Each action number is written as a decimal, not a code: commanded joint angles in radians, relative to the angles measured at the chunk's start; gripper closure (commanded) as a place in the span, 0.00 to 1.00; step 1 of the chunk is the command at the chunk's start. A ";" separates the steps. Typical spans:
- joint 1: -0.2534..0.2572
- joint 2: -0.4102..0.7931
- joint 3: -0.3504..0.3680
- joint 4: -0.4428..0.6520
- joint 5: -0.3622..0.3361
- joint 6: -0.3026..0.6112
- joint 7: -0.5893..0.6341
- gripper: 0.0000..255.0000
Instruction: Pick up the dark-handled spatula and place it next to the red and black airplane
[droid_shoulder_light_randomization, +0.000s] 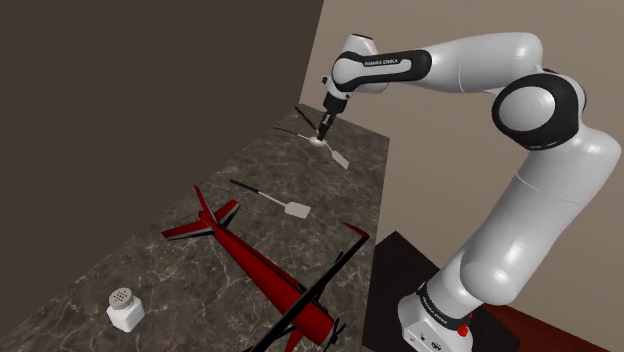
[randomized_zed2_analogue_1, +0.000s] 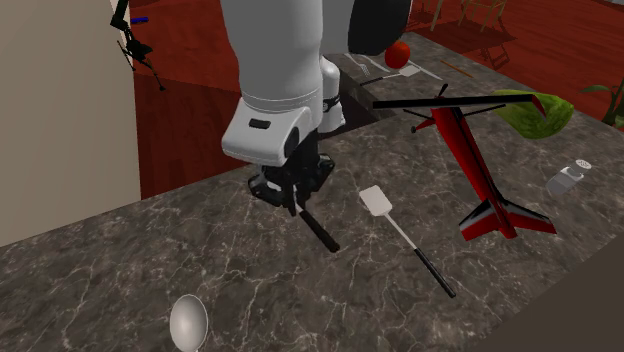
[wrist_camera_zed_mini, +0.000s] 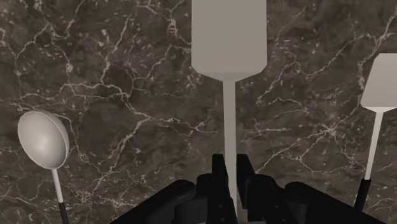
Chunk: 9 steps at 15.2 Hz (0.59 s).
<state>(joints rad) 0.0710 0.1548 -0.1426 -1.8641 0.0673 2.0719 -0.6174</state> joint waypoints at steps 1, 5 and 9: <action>0.000 -0.009 -0.001 0.020 -0.002 -0.029 0.002 1.00; 0.000 -0.021 -0.001 0.059 -0.005 -0.079 0.005 1.00; 0.000 -0.029 -0.002 0.101 -0.008 -0.131 0.008 1.00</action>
<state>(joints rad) 0.0705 0.1295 -0.1445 -1.7691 0.0603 1.9522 -0.6104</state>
